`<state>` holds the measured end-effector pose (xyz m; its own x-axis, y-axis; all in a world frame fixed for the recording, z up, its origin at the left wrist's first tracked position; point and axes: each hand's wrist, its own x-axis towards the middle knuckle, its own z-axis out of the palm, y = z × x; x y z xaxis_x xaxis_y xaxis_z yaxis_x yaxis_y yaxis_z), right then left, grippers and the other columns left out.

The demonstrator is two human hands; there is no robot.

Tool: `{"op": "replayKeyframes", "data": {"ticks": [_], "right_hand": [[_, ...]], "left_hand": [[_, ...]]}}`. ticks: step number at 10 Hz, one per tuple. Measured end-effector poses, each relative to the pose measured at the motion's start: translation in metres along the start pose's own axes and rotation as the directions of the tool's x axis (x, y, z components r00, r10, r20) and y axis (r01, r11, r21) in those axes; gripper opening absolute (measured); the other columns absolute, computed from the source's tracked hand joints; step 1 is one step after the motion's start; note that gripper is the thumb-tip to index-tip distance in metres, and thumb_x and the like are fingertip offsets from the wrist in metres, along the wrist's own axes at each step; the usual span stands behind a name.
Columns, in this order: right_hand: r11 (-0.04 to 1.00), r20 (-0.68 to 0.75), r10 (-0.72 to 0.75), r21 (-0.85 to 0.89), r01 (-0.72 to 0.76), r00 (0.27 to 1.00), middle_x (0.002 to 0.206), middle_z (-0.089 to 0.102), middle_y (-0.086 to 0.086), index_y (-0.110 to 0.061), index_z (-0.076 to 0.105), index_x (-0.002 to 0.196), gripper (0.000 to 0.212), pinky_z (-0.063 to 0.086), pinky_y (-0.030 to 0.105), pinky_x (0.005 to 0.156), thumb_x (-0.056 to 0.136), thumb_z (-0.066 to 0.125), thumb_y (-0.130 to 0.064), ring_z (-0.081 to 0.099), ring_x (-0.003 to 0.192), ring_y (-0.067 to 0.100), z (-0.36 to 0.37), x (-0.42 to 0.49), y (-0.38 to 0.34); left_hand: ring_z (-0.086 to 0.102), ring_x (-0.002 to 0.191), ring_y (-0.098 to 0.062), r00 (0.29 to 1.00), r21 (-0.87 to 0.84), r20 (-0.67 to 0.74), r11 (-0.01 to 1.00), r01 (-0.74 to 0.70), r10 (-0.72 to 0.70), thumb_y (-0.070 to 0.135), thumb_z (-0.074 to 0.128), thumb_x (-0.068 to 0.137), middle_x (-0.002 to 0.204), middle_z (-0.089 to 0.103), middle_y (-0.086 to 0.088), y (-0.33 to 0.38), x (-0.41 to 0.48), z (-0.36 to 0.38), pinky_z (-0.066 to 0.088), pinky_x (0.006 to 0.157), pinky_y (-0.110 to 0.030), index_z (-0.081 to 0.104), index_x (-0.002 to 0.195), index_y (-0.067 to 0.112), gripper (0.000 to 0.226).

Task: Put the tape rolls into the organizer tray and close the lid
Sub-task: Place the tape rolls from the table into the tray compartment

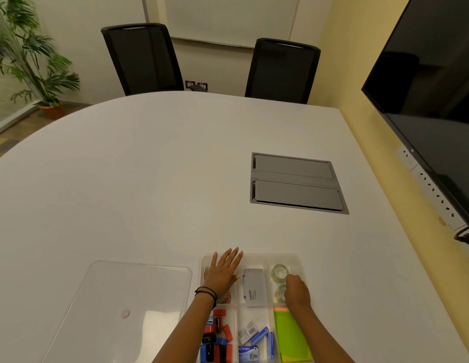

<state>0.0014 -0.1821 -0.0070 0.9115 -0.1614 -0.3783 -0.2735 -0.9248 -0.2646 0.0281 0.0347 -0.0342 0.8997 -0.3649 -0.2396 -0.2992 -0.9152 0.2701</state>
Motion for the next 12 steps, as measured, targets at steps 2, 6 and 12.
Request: {"op": "replayKeyframes", "data": {"ticks": [2,6,12], "right_hand": [[0.998,0.020,-0.027,-0.058,0.028,0.999,0.064,0.017,-0.013,-0.026,0.013,0.057,0.050,0.028,0.022,0.064,0.092,0.042,-0.003,0.041,0.080,0.012,0.001,0.002,0.002],[0.998,0.057,-0.030,-0.045,0.033,0.998,0.072,0.038,-0.004,-0.027,0.016,0.057,0.050,0.041,0.030,0.070,0.090,0.044,-0.002,0.060,0.100,0.026,-0.004,0.000,0.006],[0.886,0.110,-0.382,0.326,0.330,0.918,0.131,0.056,0.004,-0.019,0.053,0.124,0.033,0.044,0.023,0.093,0.092,0.055,-0.019,0.055,0.115,0.016,-0.026,-0.032,-0.033]], "left_hand": [[-0.004,0.146,-0.022,1.000,-0.011,-0.004,1.000,-0.002,0.002,0.031,0.034,0.100,0.159,-0.005,-0.005,0.000,0.000,0.000,-0.009,0.116,-0.048,-0.004,0.146,0.020,0.061],[-0.005,0.146,-0.020,1.000,0.013,-0.002,1.000,0.018,-0.018,0.030,0.033,0.101,0.159,-0.005,-0.003,0.001,0.000,0.000,-0.008,0.116,-0.049,-0.005,0.146,0.020,0.061],[-0.002,0.146,-0.024,0.995,-0.204,-0.087,0.977,-0.068,0.051,0.021,0.042,0.099,0.159,0.001,-0.008,-0.002,-0.013,-0.018,0.002,0.119,-0.041,0.004,0.147,0.019,0.061]]}}
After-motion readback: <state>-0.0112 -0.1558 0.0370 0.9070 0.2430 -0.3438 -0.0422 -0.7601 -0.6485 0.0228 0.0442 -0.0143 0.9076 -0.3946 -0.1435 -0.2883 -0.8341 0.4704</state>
